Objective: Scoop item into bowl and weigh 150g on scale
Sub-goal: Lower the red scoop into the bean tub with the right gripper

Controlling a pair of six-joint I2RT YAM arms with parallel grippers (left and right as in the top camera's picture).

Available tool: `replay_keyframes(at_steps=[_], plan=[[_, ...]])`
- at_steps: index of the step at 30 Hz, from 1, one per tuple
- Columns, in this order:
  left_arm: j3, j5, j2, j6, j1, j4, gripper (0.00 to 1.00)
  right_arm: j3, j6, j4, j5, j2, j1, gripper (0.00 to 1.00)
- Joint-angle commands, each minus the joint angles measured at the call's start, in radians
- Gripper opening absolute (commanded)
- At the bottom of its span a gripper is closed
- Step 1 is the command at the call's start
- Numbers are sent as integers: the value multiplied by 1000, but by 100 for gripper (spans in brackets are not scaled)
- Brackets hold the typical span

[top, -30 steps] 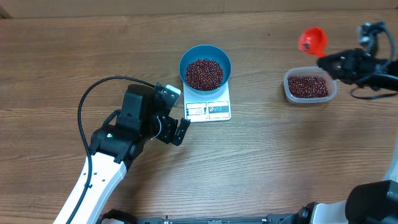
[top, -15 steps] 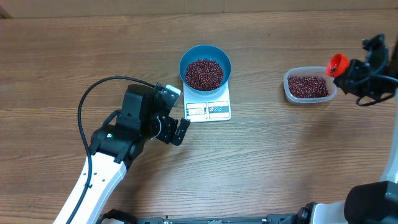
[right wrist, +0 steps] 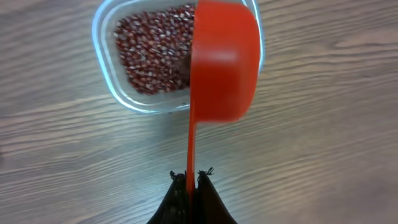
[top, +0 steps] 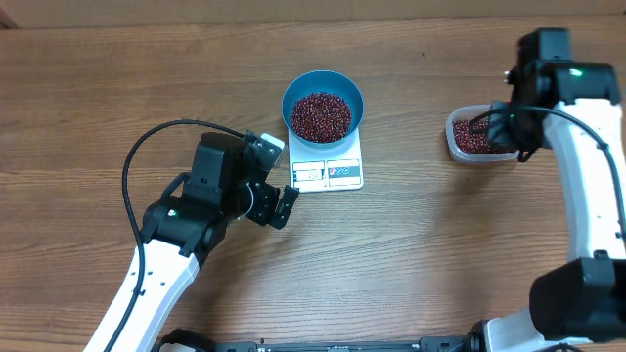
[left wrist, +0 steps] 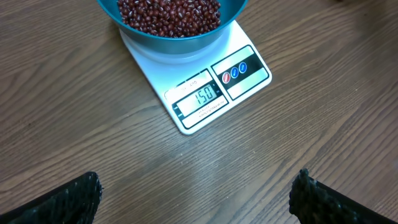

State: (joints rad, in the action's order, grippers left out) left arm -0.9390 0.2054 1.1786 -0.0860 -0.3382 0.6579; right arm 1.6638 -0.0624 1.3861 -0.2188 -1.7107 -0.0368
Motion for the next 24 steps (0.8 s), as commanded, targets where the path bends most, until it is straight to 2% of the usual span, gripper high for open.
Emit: replay_keyframes(at_steps=[1, 13, 24], plan=[[6, -3, 0, -23, 4, -3, 100, 24, -45, 0, -126, -13, 27, 4], [6, -3, 0, -23, 4, -3, 99, 24, -65, -4, -128, -14, 38, 4], [6, -3, 0, -23, 4, -3, 100, 24, -68, -21, -45, -13, 38, 4]])
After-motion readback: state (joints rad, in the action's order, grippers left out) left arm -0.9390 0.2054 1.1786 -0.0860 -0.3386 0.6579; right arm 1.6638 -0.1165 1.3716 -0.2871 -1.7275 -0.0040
